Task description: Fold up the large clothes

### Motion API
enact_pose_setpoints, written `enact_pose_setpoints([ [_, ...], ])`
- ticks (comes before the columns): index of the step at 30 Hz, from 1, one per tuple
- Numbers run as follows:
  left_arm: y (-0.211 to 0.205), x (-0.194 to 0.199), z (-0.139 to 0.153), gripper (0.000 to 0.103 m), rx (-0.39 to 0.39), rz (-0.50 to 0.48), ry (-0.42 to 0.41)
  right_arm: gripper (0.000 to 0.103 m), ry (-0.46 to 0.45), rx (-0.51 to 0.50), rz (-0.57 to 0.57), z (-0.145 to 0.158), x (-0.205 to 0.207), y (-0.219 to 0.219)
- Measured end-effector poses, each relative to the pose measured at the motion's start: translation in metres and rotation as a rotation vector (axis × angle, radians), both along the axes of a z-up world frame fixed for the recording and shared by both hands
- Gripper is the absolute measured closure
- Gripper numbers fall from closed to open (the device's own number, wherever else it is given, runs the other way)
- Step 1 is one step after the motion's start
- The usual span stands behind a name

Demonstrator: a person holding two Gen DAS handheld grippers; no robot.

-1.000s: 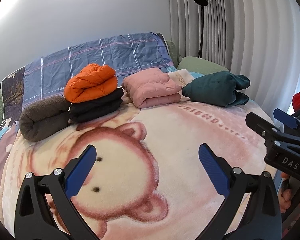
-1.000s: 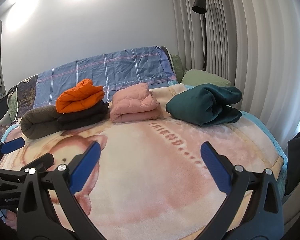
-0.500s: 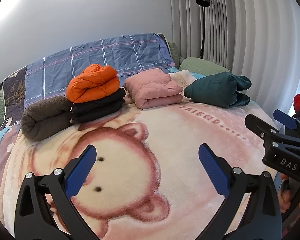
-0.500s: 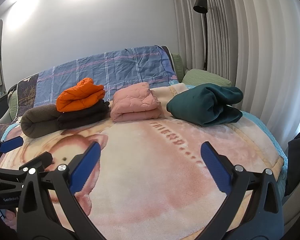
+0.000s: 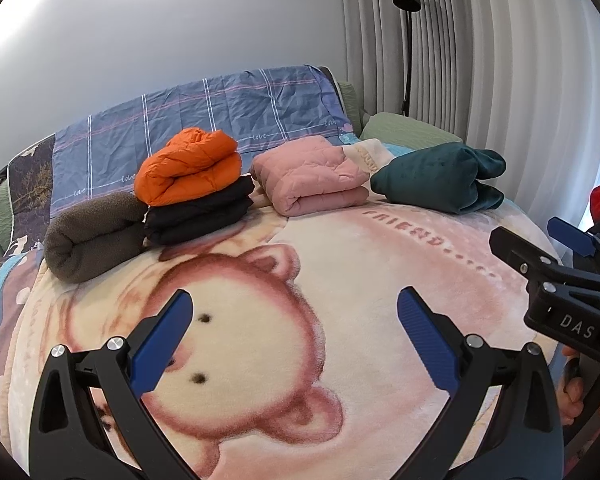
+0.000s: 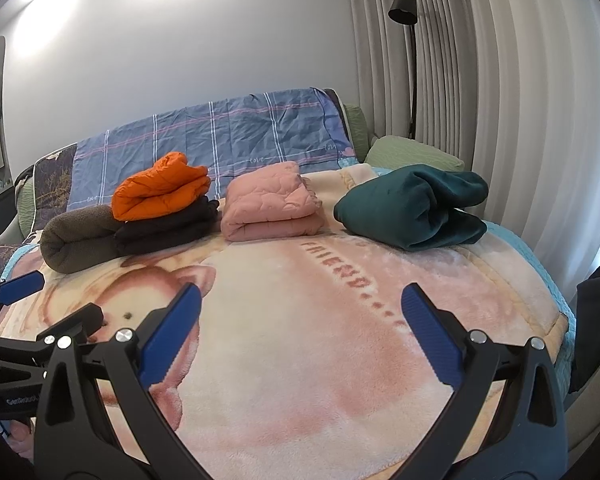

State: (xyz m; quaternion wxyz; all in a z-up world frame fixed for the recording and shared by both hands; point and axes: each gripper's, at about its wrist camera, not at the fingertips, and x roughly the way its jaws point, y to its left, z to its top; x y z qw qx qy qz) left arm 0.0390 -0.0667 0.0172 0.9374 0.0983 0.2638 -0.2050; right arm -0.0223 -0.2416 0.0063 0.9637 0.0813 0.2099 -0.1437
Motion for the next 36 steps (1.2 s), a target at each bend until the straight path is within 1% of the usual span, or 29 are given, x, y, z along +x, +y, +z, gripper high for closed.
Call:
enact_pose_setpoints([
  [36,0.0015,0.0028,-0.0009,0.001,0.009,0.005,0.005,0.002,0.011,0.0,0.007,-0.0092,0.0047,-0.0016],
])
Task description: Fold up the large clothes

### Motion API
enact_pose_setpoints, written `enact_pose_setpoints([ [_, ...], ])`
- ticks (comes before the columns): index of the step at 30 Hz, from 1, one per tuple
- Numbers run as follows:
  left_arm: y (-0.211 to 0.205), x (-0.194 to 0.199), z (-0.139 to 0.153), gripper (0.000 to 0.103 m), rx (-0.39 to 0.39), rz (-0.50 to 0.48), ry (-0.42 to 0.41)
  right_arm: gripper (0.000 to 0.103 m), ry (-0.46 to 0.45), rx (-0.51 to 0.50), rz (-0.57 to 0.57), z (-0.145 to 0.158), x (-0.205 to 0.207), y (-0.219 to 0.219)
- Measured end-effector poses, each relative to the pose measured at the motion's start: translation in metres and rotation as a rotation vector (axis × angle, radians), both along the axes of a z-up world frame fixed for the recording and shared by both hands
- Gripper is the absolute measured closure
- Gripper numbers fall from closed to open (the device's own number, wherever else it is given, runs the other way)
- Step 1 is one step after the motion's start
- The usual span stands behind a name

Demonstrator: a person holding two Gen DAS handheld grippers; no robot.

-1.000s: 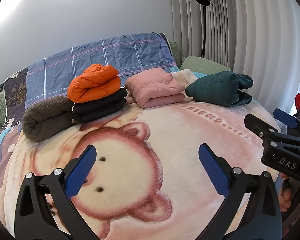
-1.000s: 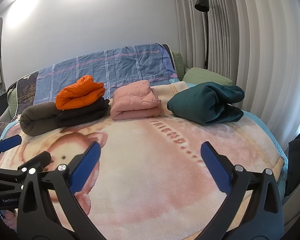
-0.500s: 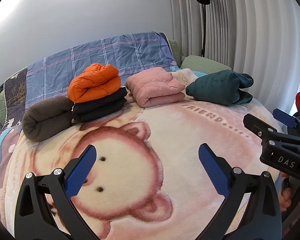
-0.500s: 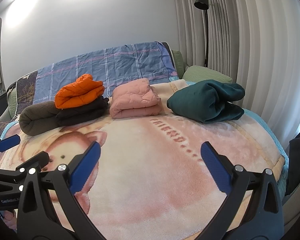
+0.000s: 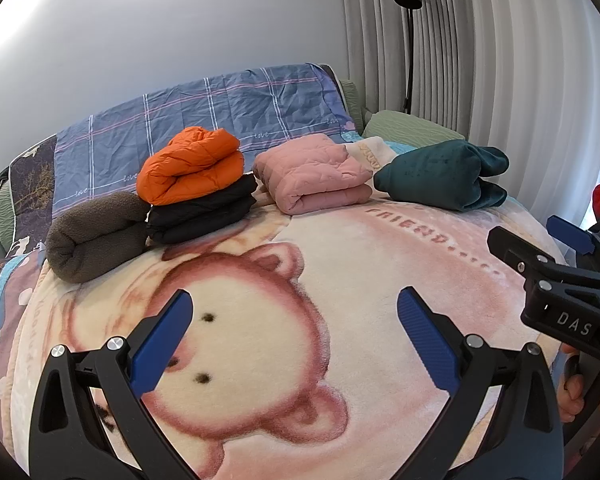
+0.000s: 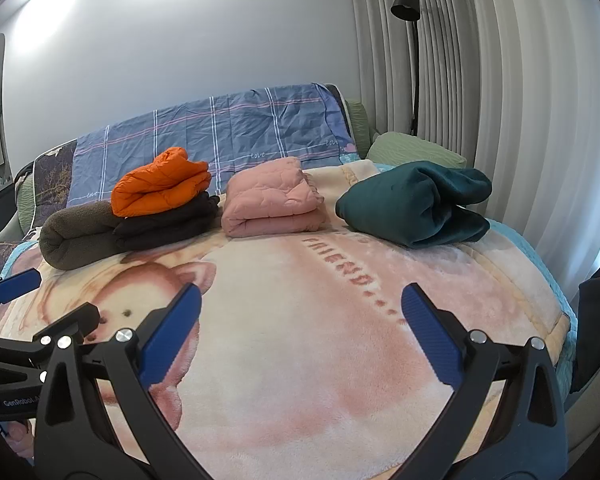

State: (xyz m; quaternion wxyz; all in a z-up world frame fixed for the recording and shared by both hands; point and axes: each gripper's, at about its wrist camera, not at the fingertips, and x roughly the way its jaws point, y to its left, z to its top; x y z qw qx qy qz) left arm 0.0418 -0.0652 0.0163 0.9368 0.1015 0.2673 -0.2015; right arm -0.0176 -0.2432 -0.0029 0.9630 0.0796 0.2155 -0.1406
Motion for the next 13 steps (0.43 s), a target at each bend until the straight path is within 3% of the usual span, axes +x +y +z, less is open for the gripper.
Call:
enact_pose_setpoints([
  [13,0.0022,0.0008,-0.0034,0.001,0.004,0.004,0.004,0.002,0.012,0.0,0.006,0.0021,0.003,-0.0009],
])
